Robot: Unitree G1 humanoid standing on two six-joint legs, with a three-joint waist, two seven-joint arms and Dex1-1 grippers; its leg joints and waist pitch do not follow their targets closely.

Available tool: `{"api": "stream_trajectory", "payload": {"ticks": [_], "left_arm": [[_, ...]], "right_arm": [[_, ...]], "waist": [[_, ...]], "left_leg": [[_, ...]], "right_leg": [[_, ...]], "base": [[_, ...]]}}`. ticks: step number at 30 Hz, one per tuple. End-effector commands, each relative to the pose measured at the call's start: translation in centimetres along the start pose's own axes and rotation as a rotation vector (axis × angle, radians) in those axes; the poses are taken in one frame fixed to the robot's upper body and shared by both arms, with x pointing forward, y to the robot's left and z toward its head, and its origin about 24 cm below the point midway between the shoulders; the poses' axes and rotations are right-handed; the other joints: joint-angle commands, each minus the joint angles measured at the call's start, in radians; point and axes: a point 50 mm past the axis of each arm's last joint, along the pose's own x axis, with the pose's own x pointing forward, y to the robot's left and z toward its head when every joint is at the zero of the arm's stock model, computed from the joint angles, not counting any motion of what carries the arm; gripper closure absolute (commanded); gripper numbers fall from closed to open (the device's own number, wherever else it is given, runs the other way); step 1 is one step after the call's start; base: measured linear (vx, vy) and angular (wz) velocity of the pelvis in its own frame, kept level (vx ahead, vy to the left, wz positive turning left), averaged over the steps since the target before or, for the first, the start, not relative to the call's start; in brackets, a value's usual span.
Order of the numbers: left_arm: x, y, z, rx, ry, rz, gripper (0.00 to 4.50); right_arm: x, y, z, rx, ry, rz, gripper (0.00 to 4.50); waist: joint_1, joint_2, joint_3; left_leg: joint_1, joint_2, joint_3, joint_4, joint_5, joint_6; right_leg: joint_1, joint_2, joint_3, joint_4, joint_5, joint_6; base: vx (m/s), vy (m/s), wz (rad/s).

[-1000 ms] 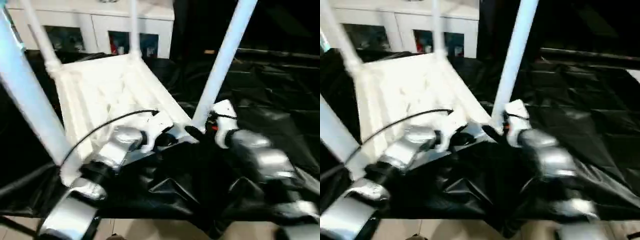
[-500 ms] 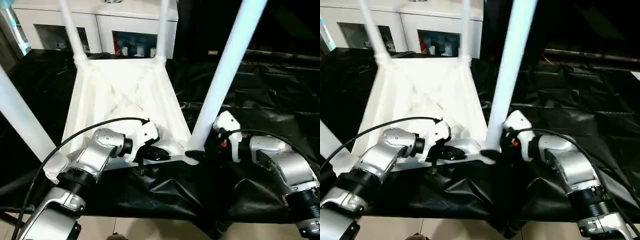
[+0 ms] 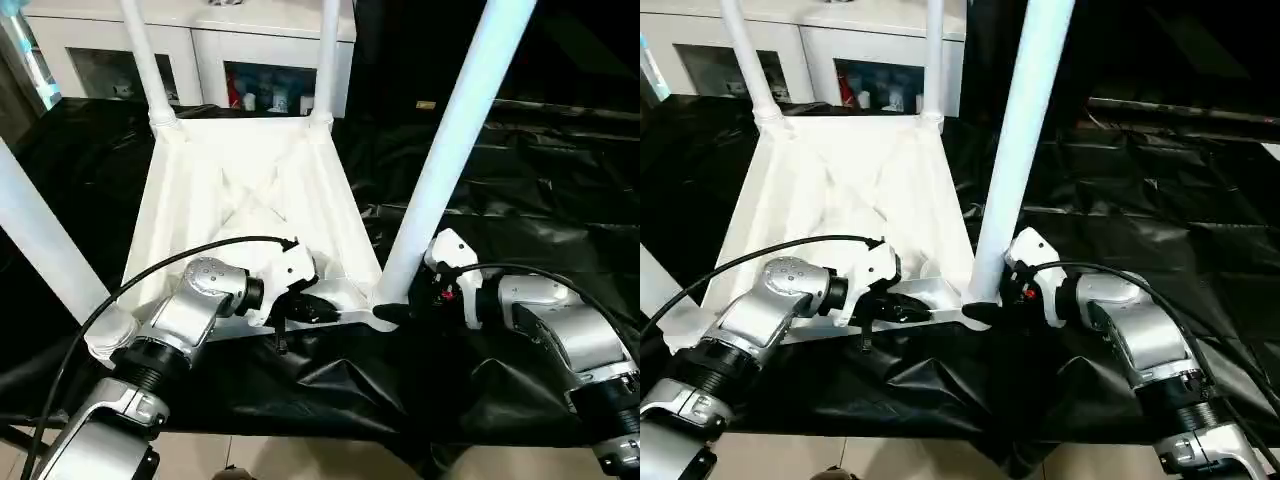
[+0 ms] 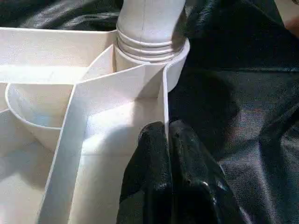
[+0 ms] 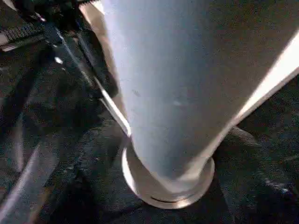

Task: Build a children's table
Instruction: Rotate leg to tighten

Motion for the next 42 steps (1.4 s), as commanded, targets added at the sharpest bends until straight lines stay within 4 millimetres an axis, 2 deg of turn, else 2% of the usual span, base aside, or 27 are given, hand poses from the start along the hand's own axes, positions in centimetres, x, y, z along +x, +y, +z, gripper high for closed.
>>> {"api": "stream_trajectory", "payload": {"ticks": [1, 5, 6, 10, 16, 17, 19, 22, 25, 27, 28, 29, 30, 32, 33, 37, 39, 42], "left_arm": [[0.8, -0.6, 0.4, 0.013, -0.010, -0.045, 4.50], [0.7, -0.5, 0.3, 0.011, -0.009, -0.044, 4.50], [0.6, -0.5, 0.3, 0.011, -0.008, -0.043, 4.50], [0.5, -0.6, 0.2, 0.008, -0.005, -0.042, 4.50], [0.6, -0.5, 0.2, 0.003, -0.010, -0.028, 4.50], [1.1, -0.1, 0.3, -0.005, -0.005, 0.037, 4.50], [1.3, 0.1, 0.3, -0.006, -0.003, 0.054, 4.50], [2.9, 1.2, 0.7, -0.029, 0.024, 0.213, 4.50], [3.9, 1.4, 1.2, -0.050, 0.022, 0.266, 4.50], [6.1, 1.4, 2.6, -0.084, 0.010, 0.332, 4.50], [6.8, 1.2, 3.0, -0.086, 0.008, 0.339, 4.50], [6.8, 1.2, 3.0, -0.086, 0.008, 0.339, 4.50], [7.5, 0.9, 3.4, -0.078, 0.009, 0.333, 4.50], [8.3, 0.4, 3.8, -0.062, 0.009, 0.313, 4.50], [8.8, 0.1, 4.1, -0.046, 0.000, 0.303, 4.50], [8.3, 0.3, 3.6, -0.029, 0.019, 0.296, 4.50], [7.8, 0.6, 3.2, -0.026, 0.034, 0.302, 4.50], [6.8, 1.0, 2.7, -0.028, 0.040, 0.292, 4.50]], "right_arm": [[0.2, -0.2, 0.3, -0.017, 0.002, -0.006, 1.59], [0.4, -0.2, 0.4, -0.013, -0.005, -0.009, 1.79], [0.4, -0.3, 0.4, -0.013, -0.006, -0.009, 2.03], [0.5, -0.2, 0.3, -0.011, -0.012, -0.009, 2.32], [0.9, 0.1, 0.0, 0.017, -0.035, -0.015, 2.41], [1.6, -0.3, -0.4, 0.084, -0.070, -0.105, 2.41], [1.7, -0.5, -0.5, 0.102, -0.078, -0.129, 2.41], [3.4, -1.7, -1.3, 0.247, -0.111, -0.380, 2.44], [4.3, -1.9, -1.6, 0.323, -0.111, -0.476, 2.44], [6.5, -1.9, -1.2, 0.448, -0.108, -0.626, 2.44], [7.2, -1.8, -1.0, 0.472, -0.103, -0.653, 2.44], [7.2, -1.8, -1.0, 0.472, -0.103, -0.653, 2.44], [8.0, -1.6, -0.5, 0.477, -0.102, -0.658, 2.44], [9.0, -1.1, 0.4, 0.469, -0.122, -0.633, 2.44], [9.8, -0.8, 1.1, 0.452, -0.139, -0.617, 1.89], [10.0, -0.7, 1.9, 0.423, -0.161, -0.587, 1.69], [9.6, -1.0, 1.9, 0.397, -0.160, -0.589, 1.40], [8.4, -1.6, 1.7, 0.332, -0.147, -0.576, 1.22]], "waist": [[-0.004, -0.008, -0.062], [-0.004, -0.008, -0.062], [-0.004, -0.006, -0.062], [-0.005, -0.007, -0.061], [-0.007, -0.007, -0.061], [-0.009, -0.007, -0.061], [-0.013, -0.007, -0.058], [-0.025, -0.008, -0.056], [-0.033, -0.009, -0.057], [-0.037, -0.006, -0.056], [-0.043, -0.003, -0.055], [-0.045, -0.004, -0.056], [-0.046, -0.002, -0.059], [-0.050, -0.002, -0.060], [-0.052, 0.001, -0.062], [-0.051, -0.002, -0.065], [-0.049, -0.005, -0.064], [-0.049, -0.006, -0.062]], "left_leg": [[0.011, 0.002, 0.013, -0.057, -0.233, 0.019], [0.012, 0.002, 0.013, -0.057, -0.233, 0.021], [0.012, 0.002, 0.012, -0.057, -0.234, 0.020], [0.013, 0.002, 0.012, -0.058, -0.248, 0.017], [0.012, 0.002, 0.012, -0.057, -0.242, 0.018], [0.013, 0.002, 0.013, -0.057, -0.245, 0.018], [0.012, -0.001, 0.011, -0.061, -0.278, 0.002], [0.015, -0.002, 0.007, -0.063, -0.328, -0.023], [0.015, -0.005, 0.003, -0.064, -0.354, -0.034], [0.016, -0.006, 0.003, -0.064, -0.365, -0.032], [0.016, -0.008, 0.003, -0.065, -0.377, -0.041], [0.016, -0.008, 0.000, -0.065, -0.381, -0.047], [0.018, -0.008, -0.001, -0.065, -0.385, -0.043], [0.011, -0.008, -0.002, -0.066, -0.375, -0.035], [0.009, -0.007, -0.002, -0.066, -0.359, -0.032], [0.010, -0.007, 0.003, -0.064, -0.319, -0.016], [0.009, -0.007, 0.004, -0.064, -0.312, -0.010], [0.009, -0.007, 0.003, -0.066, -0.340, -0.008]], "right_leg": [[0.046, -0.029, 0.022, -0.057, -0.182, -0.206], [0.046, -0.029, 0.022, -0.057, -0.180, -0.207], [0.047, -0.029, 0.022, -0.057, -0.180, -0.207], [0.046, -0.029, 0.021, -0.059, -0.203, -0.202], [0.046, -0.028, 0.021, -0.057, -0.188, -0.206], [0.044, -0.028, 0.022, -0.057, -0.192, -0.207], [0.042, -0.029, 0.020, -0.064, -0.252, -0.195], [0.036, -0.030, 0.018, -0.074, -0.351, -0.165], [0.035, -0.031, 0.017, -0.082, -0.411, -0.137], [0.029, -0.030, 0.018, -0.085, -0.414, -0.134], [0.026, -0.029, 0.018, -0.085, -0.426, -0.134], [0.028, -0.029, 0.016, -0.085, -0.435, -0.130], [0.029, -0.030, 0.015, -0.089, -0.429, -0.125], [0.034, -0.028, 0.015, -0.085, -0.382, -0.129], [0.036, -0.026, 0.016, -0.082, -0.340, -0.134], [0.040, -0.025, 0.018, -0.073, -0.238, -0.167], [0.041, -0.025, 0.018, -0.073, -0.231, -0.170], [0.041, -0.026, 0.017, -0.078, -0.283, -0.161]], "base": [[0.000, 0.000, 0.00], [0.000, 0.000, 0.00], [0.000, 0.000, 0.00], [0.000, 0.000, 0.00], [0.000, 0.000, 0.00], [0.000, 0.000, 0.00], [0.000, 0.000, 0.00], [0.000, 0.000, 0.00], [0.000, 0.000, 0.00], [0.000, 0.000, 0.00], [0.000, 0.000, 0.00], [0.000, 0.000, 0.00], [0.000, 0.000, 0.00], [0.000, 0.000, 0.00], [0.000, 0.000, 0.00], [0.000, 0.000, 0.00], [0.000, 0.000, 0.00], [0.000, 0.000, 0.00]]}}
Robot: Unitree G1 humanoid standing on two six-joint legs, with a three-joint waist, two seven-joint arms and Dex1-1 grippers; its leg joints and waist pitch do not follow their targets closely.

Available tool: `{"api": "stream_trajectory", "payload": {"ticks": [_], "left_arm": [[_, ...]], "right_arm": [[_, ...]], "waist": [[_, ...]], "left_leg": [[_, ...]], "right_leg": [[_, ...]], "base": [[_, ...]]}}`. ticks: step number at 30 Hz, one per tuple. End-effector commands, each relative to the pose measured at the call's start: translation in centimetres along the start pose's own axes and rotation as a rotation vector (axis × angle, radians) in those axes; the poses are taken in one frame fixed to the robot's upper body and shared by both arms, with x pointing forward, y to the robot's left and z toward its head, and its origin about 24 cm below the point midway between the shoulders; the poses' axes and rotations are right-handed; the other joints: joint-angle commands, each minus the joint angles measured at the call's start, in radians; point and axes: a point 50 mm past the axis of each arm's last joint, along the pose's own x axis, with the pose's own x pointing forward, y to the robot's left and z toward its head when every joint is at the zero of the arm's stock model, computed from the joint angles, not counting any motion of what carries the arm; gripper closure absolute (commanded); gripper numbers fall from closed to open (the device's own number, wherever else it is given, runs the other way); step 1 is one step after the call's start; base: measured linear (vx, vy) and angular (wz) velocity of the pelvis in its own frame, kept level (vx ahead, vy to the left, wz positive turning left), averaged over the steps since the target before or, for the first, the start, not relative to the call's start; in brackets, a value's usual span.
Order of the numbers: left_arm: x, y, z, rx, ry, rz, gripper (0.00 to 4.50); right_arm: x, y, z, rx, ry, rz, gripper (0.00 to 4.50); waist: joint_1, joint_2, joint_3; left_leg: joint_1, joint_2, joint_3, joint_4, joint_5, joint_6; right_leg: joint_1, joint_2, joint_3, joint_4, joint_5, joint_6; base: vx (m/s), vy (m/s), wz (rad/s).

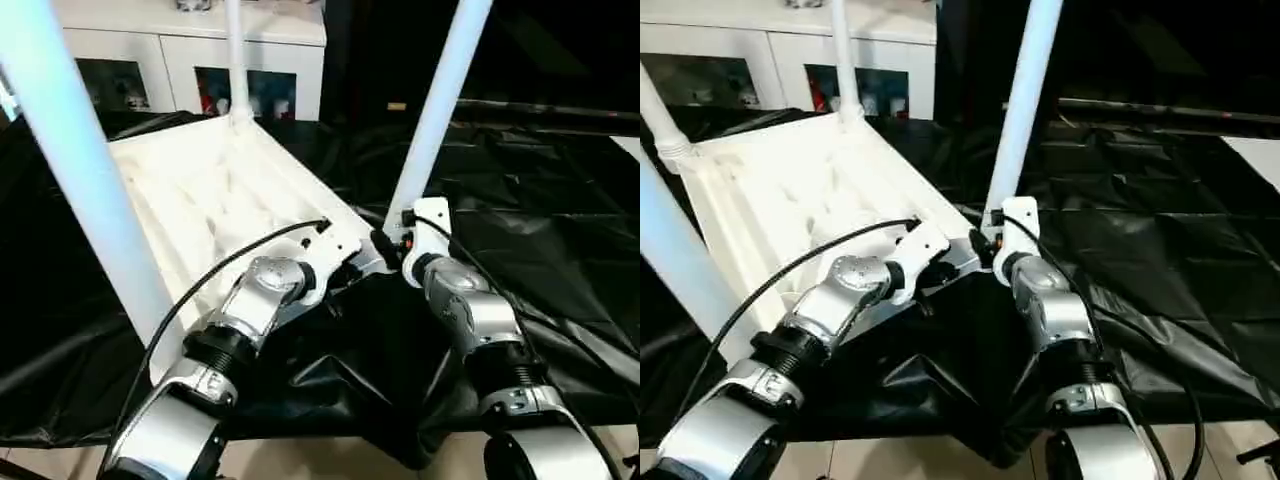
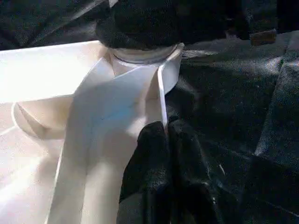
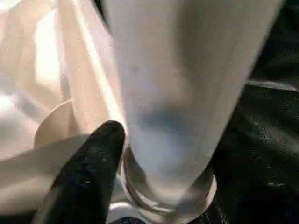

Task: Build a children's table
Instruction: Rotate leg to tighten

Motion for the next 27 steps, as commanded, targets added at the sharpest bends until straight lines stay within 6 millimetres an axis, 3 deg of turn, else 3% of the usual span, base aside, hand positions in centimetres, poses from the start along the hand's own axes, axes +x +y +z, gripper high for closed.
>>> {"api": "stream_trajectory", "payload": {"ticks": [1, 7, 8, 10, 11, 13, 16, 19, 25, 27], "left_arm": [[0.3, -1.0, 0.1, 0.042, 0.007, -0.115, 4.50], [-1.4, 0.4, -1.1, 0.073, 0.033, -0.154, 4.50], [-2.2, 0.8, -1.5, 0.078, 0.032, -0.180, 4.50], [-2.8, 1.1, -1.7, 0.079, 0.027, -0.205, 4.50], [-3.3, 1.2, -1.7, 0.088, -0.001, -0.244, 4.50], [-4.7, 1.0, -1.6, 0.079, -0.058, -0.351, 4.50], [-5.1, 1.1, -1.7, 0.087, -0.053, -0.363, 4.50], [-5.6, 0.7, -1.8, 0.090, -0.054, -0.414, 4.50], [-6.0, -0.1, -2.0, 0.089, -0.055, -0.479, 4.50], [-6.0, -0.2, -2.1, 0.088, -0.052, -0.482, 4.50]], "right_arm": [[-0.1, 1.1, -0.3, -0.059, 0.036, 0.131, 1.09], [-2.2, -1.5, -0.1, -0.148, 0.061, 0.231, 0.65], [-3.2, -2.3, 0.2, -0.173, 0.067, 0.293, 0.47], [-4.0, -2.8, 0.4, -0.194, 0.073, 0.345, 0.42], [-4.6, -3.1, 0.6, -0.218, 0.076, 0.383, 0.42], [-6.0, -3.4, 0.9, -0.251, 0.089, 0.496, 0.42], [-6.4, -3.3, 1.1, -0.265, 0.090, 0.535, 0.42], [-6.6, -2.9, 1.1, -0.272, 0.097, 0.580, 0.42], [-6.5, -2.2, 0.6, -0.296, 0.130, 0.634, 0.42], [-6.3, -2.2, 0.3, -0.312, 0.146, 0.634, 0.68]], "waist": [[0.009, 0.005, -0.052], [0.017, 0.008, -0.053], [0.019, 0.018, -0.053], [0.031, 0.011, -0.054], [0.034, 0.015, -0.054], [0.038, 0.012, -0.052], [0.034, 0.015, -0.051], [0.036, 0.012, -0.050], [0.039, 0.013, -0.049], [0.040, 0.010, -0.049]], "left_leg": [[0.009, -0.002, 0.006, -0.070, -0.349, -0.007], [0.009, 0.001, 0.007, -0.070, -0.329, 0.000], [0.010, 0.001, 0.006, -0.069, -0.327, -0.001], [0.010, 0.003, 0.010, -0.067, -0.305, 0.012], [0.011, 0.004, 0.010, -0.067, -0.298, 0.012], [0.009, 0.005, 0.010, -0.067, -0.289, 0.019], [0.009, 0.005, 0.014, -0.066, -0.280, 0.022], [0.011, 0.007, 0.013, -0.067, -0.289, 0.012], [0.011, 0.008, 0.014, -0.068, -0.279, 0.007], [0.011, 0.007, 0.014, -0.068, -0.286, 0.003]], "right_leg": [[0.038, -0.028, 0.018, -0.080, -0.299, -0.156], [0.041, -0.027, 0.021, -0.075, -0.241, -0.176], [0.040, -0.028, 0.021, -0.073, -0.235, -0.179], [0.046, -0.027, 0.022, -0.068, -0.188, -0.194], [0.044, -0.028, 0.022, -0.067, -0.178, -0.199], [0.050, -0.030, 0.022, -0.064, -0.170, -0.210], [0.044, -0.028, 0.022, -0.063, -0.166, -0.224], [0.043, -0.031, 0.022, -0.064, -0.207, -0.217], [0.041, -0.031, 0.023, -0.062, -0.205, -0.215], [0.040, -0.031, 0.023, -0.064, -0.225, -0.206]], "base": [[0.000, 0.000, 0.00], [0.000, 0.000, 0.00], [0.000, 0.000, 0.00], [0.000, 0.000, 0.00], [0.000, 0.000, 0.00], [0.000, 0.000, 0.00], [0.000, 0.000, 0.00], [0.000, 0.000, 0.00], [0.000, 0.000, 0.00], [0.000, 0.000, 0.00]]}}
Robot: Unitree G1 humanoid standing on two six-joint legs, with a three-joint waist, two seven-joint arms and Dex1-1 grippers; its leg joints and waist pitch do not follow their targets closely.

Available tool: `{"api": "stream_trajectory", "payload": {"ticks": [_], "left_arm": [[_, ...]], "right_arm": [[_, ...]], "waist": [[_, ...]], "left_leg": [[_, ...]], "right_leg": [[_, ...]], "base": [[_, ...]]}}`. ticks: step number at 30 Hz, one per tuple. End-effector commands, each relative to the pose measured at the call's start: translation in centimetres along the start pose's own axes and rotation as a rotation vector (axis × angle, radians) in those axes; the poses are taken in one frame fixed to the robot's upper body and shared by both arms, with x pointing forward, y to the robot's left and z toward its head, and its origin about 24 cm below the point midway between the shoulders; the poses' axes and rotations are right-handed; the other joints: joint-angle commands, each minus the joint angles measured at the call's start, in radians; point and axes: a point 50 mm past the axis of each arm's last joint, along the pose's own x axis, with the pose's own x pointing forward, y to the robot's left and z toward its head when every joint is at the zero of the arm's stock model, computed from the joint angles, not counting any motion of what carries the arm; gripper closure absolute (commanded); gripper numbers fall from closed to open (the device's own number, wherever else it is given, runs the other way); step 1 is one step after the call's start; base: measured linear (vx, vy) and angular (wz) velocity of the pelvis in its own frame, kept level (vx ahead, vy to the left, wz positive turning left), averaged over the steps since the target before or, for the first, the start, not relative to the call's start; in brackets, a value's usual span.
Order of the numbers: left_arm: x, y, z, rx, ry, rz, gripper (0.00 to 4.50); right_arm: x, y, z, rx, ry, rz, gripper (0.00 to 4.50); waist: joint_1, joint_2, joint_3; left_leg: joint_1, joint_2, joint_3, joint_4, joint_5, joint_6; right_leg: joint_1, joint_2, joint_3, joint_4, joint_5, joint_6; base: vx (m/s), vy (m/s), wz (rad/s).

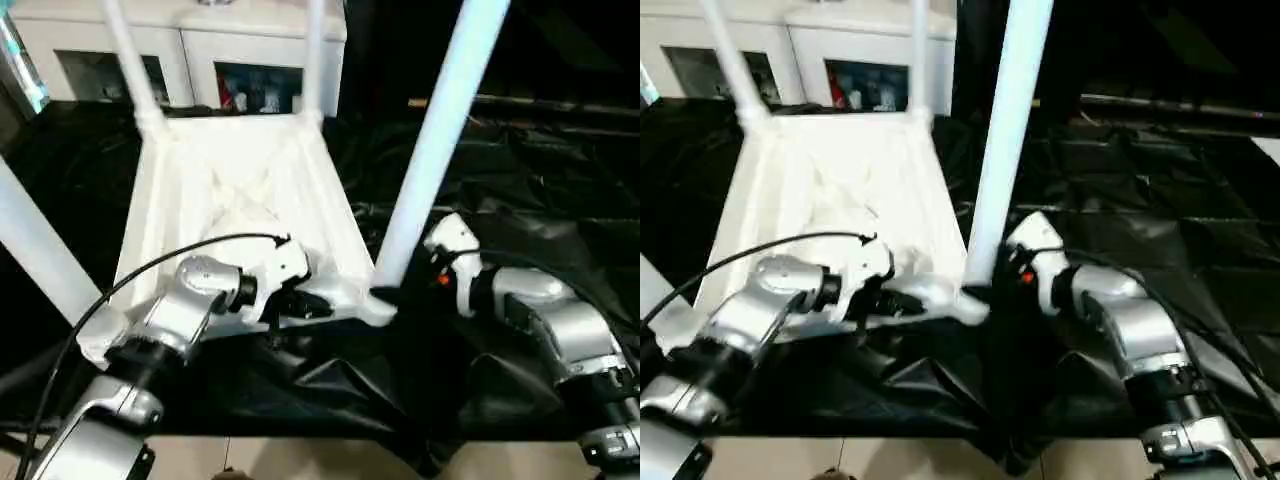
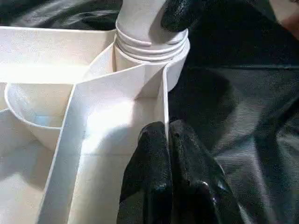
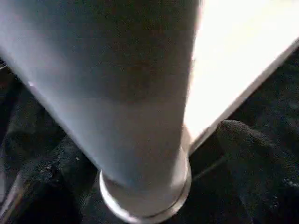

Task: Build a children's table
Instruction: Rotate leg to tighten

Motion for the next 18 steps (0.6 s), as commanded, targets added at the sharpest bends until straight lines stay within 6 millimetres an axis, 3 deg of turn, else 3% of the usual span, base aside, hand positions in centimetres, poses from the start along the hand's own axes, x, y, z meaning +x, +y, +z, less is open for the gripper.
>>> {"api": "stream_trajectory", "payload": {"ticks": [1, 4, 11, 18], "left_arm": [[0.8, -0.6, 0.9, 0.029, -0.019, -0.071, 4.50], [0.7, -0.5, 0.9, 0.032, -0.016, -0.058, 4.50], [0.4, -0.3, 0.8, 0.032, -0.006, -0.035, 4.50], [0.7, 0.7, 0.7, 0.010, 0.001, 0.092, 4.50]], "right_arm": [[-0.1, -0.1, 0.1, -0.029, 0.021, -0.002, 0.76], [0.0, 0.1, -0.1, -0.046, 0.043, 0.015, 0.81], [0.1, 0.1, -0.4, -0.057, 0.058, 0.025, 1.54], [0.8, -0.1, -0.7, -0.003, 0.016, -0.057, 2.09]], "waist": [[-0.001, -0.002, -0.058], [-0.001, -0.003, -0.058], [-0.002, -0.003, -0.060], [-0.007, -0.004, -0.059]], "left_leg": [[0.013, 0.004, 0.012, -0.064, -0.286, 0.003], [0.012, 0.003, 0.011, -0.064, -0.282, 0.001], [0.012, 0.002, 0.012, -0.061, -0.266, 0.007], [0.010, 0.000, 0.011, -0.061, -0.282, -0.001]], "right_leg": [[0.042, -0.030, 0.023, -0.063, -0.223, -0.205], [0.043, -0.031, 0.023, -0.064, -0.236, -0.193], [0.044, -0.029, 0.023, -0.060, -0.205, -0.202], [0.042, -0.030, 0.022, -0.064, -0.254, -0.188]], "base": [[0.000, 0.000, 0.00], [0.000, 0.000, 0.00], [0.000, 0.000, 0.00], [0.000, 0.000, 0.00]]}}
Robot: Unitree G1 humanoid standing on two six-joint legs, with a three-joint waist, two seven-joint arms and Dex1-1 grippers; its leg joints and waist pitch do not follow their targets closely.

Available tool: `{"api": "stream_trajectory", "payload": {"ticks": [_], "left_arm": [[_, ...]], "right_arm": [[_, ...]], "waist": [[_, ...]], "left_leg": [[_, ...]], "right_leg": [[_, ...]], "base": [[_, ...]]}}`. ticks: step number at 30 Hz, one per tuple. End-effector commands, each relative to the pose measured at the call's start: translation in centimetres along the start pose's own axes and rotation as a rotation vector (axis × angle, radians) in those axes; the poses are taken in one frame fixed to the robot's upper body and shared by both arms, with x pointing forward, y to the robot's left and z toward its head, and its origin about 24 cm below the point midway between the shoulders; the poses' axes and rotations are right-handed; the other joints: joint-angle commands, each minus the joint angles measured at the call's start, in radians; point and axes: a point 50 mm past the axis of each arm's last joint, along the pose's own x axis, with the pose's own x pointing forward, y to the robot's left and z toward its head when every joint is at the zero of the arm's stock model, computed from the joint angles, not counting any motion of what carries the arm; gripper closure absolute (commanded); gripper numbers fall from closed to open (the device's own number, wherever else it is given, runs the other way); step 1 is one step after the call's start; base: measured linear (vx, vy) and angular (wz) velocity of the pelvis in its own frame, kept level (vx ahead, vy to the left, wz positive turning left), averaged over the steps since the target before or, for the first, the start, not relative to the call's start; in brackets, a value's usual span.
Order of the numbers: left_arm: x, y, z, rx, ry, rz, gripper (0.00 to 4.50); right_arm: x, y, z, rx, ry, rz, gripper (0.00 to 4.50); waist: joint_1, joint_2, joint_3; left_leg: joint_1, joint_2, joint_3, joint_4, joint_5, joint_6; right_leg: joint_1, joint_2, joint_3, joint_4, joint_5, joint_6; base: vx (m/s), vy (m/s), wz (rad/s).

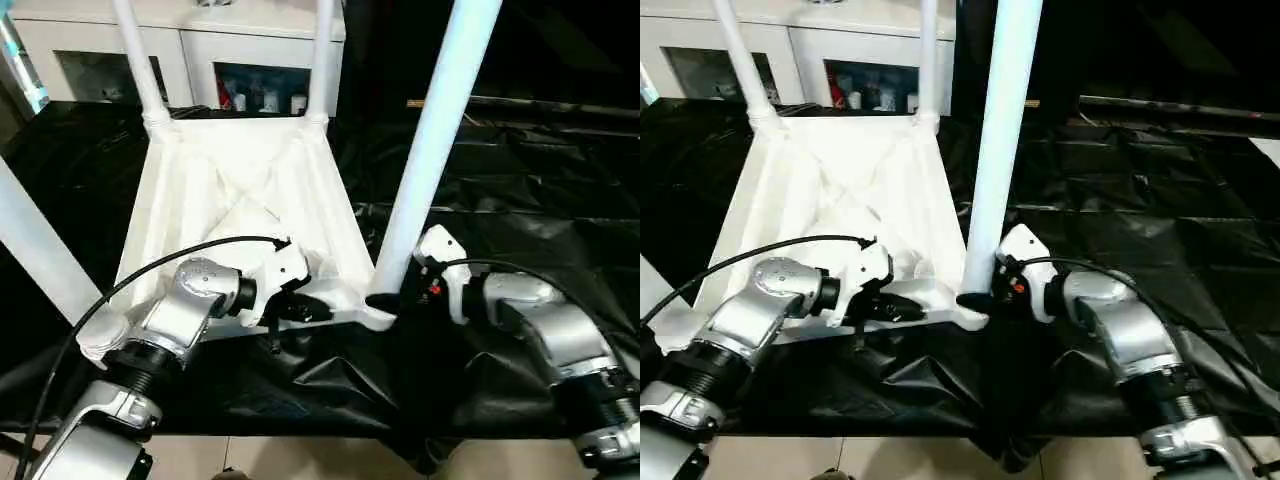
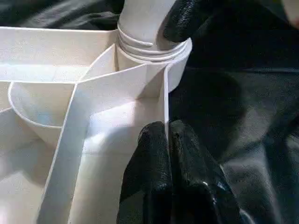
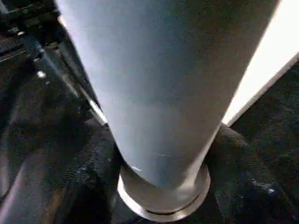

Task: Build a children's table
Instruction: Rotate leg to tighten

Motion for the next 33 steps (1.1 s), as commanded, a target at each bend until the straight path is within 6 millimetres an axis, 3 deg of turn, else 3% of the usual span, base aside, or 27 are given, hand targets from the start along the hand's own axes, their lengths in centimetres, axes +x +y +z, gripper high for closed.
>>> {"api": "stream_trajectory", "payload": {"ticks": [1, 9, 10, 14, 15, 18, 22, 26, 31, 33], "left_arm": [[0.7, 0.7, 0.6, 0.008, 0.003, 0.082, 4.50], [5.1, 1.7, 2.8, -0.082, -0.017, 0.349, 4.50], [5.9, 1.4, 3.2, -0.081, -0.019, 0.349, 4.50], [7.7, 0.5, 4.3, -0.047, -0.027, 0.323, 4.50], [8.2, 0.1, 4.7, -0.038, -0.037, 0.306, 4.50], [8.8, -0.3, 5.0, -0.021, -0.040, 0.277, 4.50], [8.0, 0.1, 4.3, -0.015, -0.027, 0.279, 4.50], [7.2, 0.4, 3.8, -0.005, -0.022, 0.263, 4.50], [5.1, 1.0, 2.9, 0.002, -0.032, 0.216, 4.50], [4.5, 1.1, 2.7, 0.012, -0.041, 0.183, 4.50]], "right_arm": [[0.5, -0.4, -0.7, 0.042, 0.005, -0.094, 2.22], [4.9, -1.0, -2.1, 0.397, -0.018, -0.595, 2.50], [5.6, -0.9, -2.0, 0.425, -0.019, -0.620, 2.50], [7.1, -0.2, -1.2, 0.369, -0.013, -0.616, 2.50], [7.6, 0.1, -0.7, 0.346, -0.020, -0.604, 2.50], [8.1, 0.2, 0.1, 0.346, -0.060, -0.587, 1.81], [7.1, -0.9, 0.5, 0.304, -0.075, -0.592, 1.61], [6.0, -1.8, 0.7, 0.244, -0.071, -0.556, 1.27], [2.8, -2.2, 0.8, 0.110, -0.063, -0.314, 0.75], [1.8, -1.9, 0.7, 0.072, -0.055, -0.232, 0.55]], "waist": [[0.000, -0.004, -0.058], [-0.011, -0.003, -0.057], [-0.015, 0.004, -0.058], [-0.020, 0.000, -0.060], [-0.022, -0.001, -0.062], [-0.024, -0.001, -0.061], [-0.025, -0.002, -0.059], [-0.022, -0.001, -0.062], [-0.014, -0.003, -0.066], [-0.011, -0.003, -0.066]], "left_leg": [[0.010, 0.000, 0.010, -0.065, -0.289, -0.005], [0.014, -0.005, 0.005, -0.069, -0.348, -0.043], [0.016, -0.006, 0.002, -0.071, -0.361, -0.053], [0.013, -0.007, 0.002, -0.069, -0.367, -0.042], [0.008, -0.008, 0.002, -0.069, -0.348, -0.036], [0.007, -0.008, 0.004, -0.068, -0.335, -0.024], [0.010, -0.007, 0.003, -0.070, -0.363, -0.019], [0.008, -0.006, 0.003, -0.069, -0.349, -0.013], [0.002, -0.006, 0.009, -0.059, -0.239, 0.033], [0.003, -0.004, 0.011, -0.057, -0.216, 0.047]], "right_leg": [[0.042, -0.030, 0.022, -0.068, -0.272, -0.180], [0.030, -0.030, 0.021, -0.081, -0.376, -0.137], [0.029, -0.030, 0.020, -0.082, -0.383, -0.136], [0.031, -0.028, 0.020, -0.085, -0.348, -0.128], [0.037, -0.027, 0.020, -0.081, -0.316, -0.130], [0.038, -0.025, 0.020, -0.079, -0.282, -0.144], [0.035, -0.027, 0.020, -0.085, -0.334, -0.136], [0.039, -0.027, 0.019, -0.082, -0.298, -0.144], [0.053, -0.027, 0.021, -0.065, -0.125, -0.196], [0.053, -0.027, 0.021, -0.060, -0.085, -0.218]], "base": [[0.000, 0.000, 0.00], [0.000, 0.000, 0.00], [0.000, 0.000, 0.00], [0.000, 0.000, 0.00], [0.000, 0.000, 0.00], [0.000, 0.000, 0.00], [0.000, 0.000, 0.00], [0.000, 0.000, 0.00], [0.000, 0.000, 0.00], [0.000, 0.000, 0.00]]}}
